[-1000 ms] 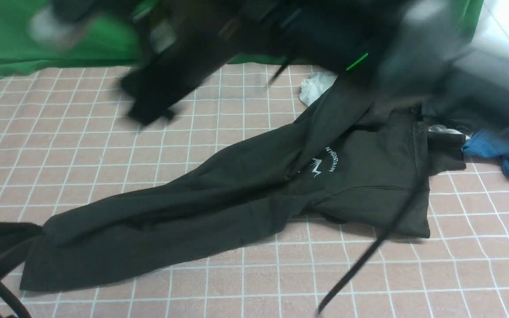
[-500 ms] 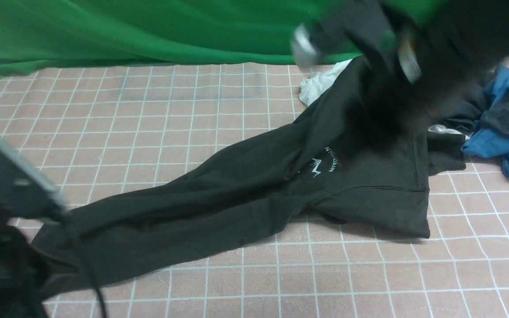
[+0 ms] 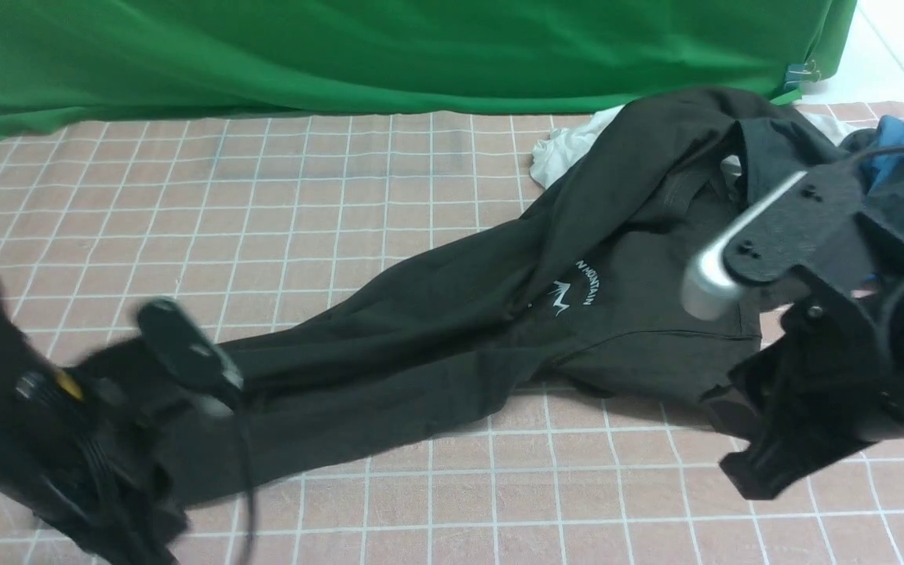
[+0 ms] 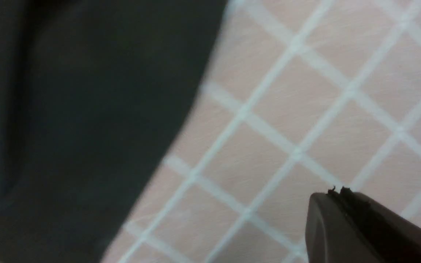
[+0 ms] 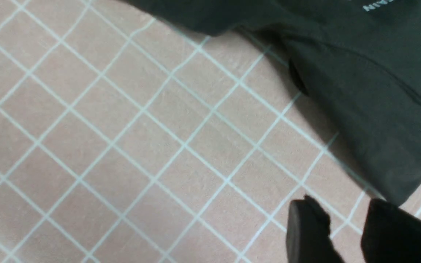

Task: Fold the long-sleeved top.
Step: Spread the long sleeves with your arms and place them on the tabletop

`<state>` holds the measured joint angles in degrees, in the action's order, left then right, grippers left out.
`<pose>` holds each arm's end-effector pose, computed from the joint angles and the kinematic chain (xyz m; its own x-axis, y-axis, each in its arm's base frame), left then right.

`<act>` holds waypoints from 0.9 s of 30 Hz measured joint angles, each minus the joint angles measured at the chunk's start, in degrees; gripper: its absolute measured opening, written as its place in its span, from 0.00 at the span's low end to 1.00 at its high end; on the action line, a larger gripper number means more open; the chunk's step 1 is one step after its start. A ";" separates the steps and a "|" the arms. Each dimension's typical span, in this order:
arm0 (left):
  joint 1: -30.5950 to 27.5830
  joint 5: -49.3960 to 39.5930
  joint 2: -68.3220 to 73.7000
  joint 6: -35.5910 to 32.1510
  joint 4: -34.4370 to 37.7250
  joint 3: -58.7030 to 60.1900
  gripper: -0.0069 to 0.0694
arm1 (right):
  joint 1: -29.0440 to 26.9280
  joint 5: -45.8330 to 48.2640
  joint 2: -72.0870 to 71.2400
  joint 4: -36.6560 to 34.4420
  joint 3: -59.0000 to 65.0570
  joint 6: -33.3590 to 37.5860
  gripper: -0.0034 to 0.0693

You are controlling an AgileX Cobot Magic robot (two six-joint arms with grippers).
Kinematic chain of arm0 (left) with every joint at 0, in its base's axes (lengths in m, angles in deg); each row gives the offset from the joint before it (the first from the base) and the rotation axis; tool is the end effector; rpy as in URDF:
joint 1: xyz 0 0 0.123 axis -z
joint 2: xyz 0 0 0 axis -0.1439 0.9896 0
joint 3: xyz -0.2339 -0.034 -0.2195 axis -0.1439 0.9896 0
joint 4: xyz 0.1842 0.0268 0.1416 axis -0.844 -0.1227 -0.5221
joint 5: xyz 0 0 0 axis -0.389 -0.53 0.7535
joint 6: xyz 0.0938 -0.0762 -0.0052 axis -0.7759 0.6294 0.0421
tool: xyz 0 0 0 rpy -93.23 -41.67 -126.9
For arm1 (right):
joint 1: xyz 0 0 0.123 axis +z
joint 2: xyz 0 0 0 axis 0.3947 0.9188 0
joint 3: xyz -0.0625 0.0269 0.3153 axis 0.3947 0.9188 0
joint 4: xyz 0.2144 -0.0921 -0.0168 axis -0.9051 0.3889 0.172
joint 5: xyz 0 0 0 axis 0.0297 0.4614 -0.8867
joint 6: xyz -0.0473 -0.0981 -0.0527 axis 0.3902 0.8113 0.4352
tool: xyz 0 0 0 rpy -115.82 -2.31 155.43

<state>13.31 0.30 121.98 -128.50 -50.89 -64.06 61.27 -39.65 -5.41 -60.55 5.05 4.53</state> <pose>0.1722 -0.0346 0.2390 -0.6924 0.6903 -0.2100 0.7107 0.7028 -0.0331 0.1614 0.1191 0.3129 -0.6707 -0.5142 -0.5346 -0.5900 0.8066 -0.0356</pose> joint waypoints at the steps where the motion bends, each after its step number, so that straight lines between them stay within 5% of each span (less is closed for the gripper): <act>1: -3.54 1.24 0.56 -6.22 1.58 0.00 0.12 | 0.00 -0.38 -0.88 -0.35 0.00 0.05 0.39; 4: -8.81 1.98 1.24 -20.06 3.55 0.00 0.12 | 0.00 -0.91 -2.29 -0.58 0.00 0.16 0.39; 7: -11.09 3.70 1.68 -26.20 3.35 0.00 0.12 | 0.00 -1.45 -3.51 -0.64 0.00 0.24 0.39; 13: -11.48 7.53 4.88 -27.68 0.49 0.00 0.24 | 0.00 -2.05 -4.12 -1.51 0.00 0.47 0.39; 21: -11.48 13.00 11.66 -28.19 -6.90 0.00 0.63 | 0.00 -3.77 -4.17 -1.78 0.00 0.66 0.39; 27: -11.48 15.53 15.24 -31.60 -7.06 0.00 0.68 | 0.00 -5.47 -4.17 -1.78 0.00 0.66 0.39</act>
<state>1.82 15.83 137.22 -160.10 -57.95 -64.06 61.27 -45.12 -9.57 -62.32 5.05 5.19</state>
